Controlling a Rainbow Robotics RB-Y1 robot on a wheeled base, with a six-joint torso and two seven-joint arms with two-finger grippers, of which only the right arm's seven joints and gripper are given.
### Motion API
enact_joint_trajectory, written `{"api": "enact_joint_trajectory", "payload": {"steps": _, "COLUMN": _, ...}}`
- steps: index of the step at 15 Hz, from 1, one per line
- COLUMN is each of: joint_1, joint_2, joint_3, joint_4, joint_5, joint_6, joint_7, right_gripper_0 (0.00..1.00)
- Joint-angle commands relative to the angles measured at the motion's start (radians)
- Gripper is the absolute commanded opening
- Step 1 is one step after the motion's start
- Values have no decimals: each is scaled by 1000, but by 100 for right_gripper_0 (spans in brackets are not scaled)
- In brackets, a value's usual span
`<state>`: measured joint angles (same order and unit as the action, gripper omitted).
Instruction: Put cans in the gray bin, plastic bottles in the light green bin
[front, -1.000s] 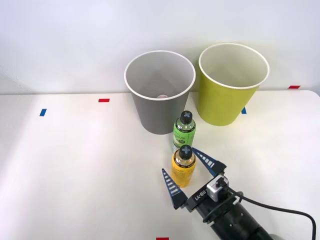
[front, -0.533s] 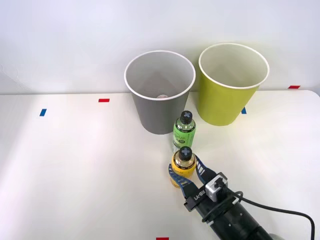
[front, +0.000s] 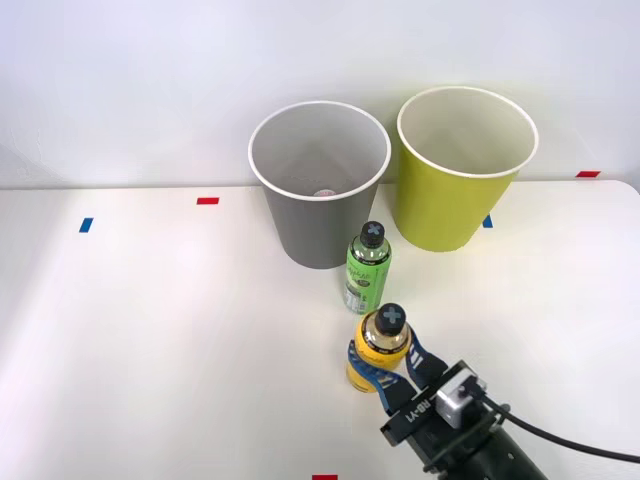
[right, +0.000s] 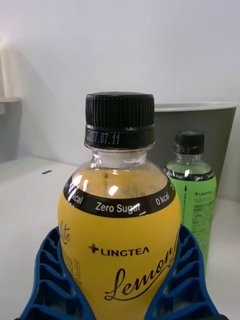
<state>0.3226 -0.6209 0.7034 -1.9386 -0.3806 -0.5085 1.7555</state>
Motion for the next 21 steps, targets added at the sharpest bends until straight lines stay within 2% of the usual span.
{"api": "enact_joint_trajectory", "payload": {"steps": 1, "joint_1": 75, "joint_2": -40, "joint_3": -33, "joint_4": -204, "joint_5": -14, "joint_6": 97, "joint_7": -24, "right_gripper_0": 0}}
{"api": "enact_joint_trajectory", "payload": {"steps": 4, "joint_1": 49, "joint_2": 30, "joint_3": -154, "joint_4": -398, "joint_5": -49, "joint_6": 332, "joint_7": -56, "right_gripper_0": 0}}
{"api": "enact_joint_trajectory", "payload": {"steps": 5, "joint_1": 16, "joint_2": 55, "joint_3": -183, "joint_4": -419, "joint_5": -76, "joint_6": 375, "joint_7": -88, "right_gripper_0": 0}}
{"api": "enact_joint_trajectory", "payload": {"steps": 9, "joint_1": -122, "joint_2": 136, "joint_3": -318, "joint_4": -421, "joint_5": -100, "joint_6": 518, "joint_7": -146, "right_gripper_0": 0}}
{"api": "enact_joint_trajectory", "payload": {"steps": 14, "joint_1": -320, "joint_2": 240, "joint_3": -506, "joint_4": -421, "joint_5": -109, "joint_6": 863, "joint_7": -171, "right_gripper_0": 0}}
{"api": "enact_joint_trajectory", "payload": {"steps": 16, "joint_1": -404, "joint_2": 277, "joint_3": -588, "joint_4": -418, "joint_5": -115, "joint_6": 1022, "joint_7": -189, "right_gripper_0": 0}}
{"api": "enact_joint_trajectory", "payload": {"steps": 18, "joint_1": -488, "joint_2": 300, "joint_3": -613, "joint_4": -352, "joint_5": -126, "joint_6": 1030, "joint_7": -261, "right_gripper_0": 0}}
{"api": "enact_joint_trajectory", "payload": {"steps": 21, "joint_1": -637, "joint_2": 332, "joint_3": -657, "joint_4": -195, "joint_5": -119, "joint_6": 1027, "joint_7": -257, "right_gripper_0": 0}}
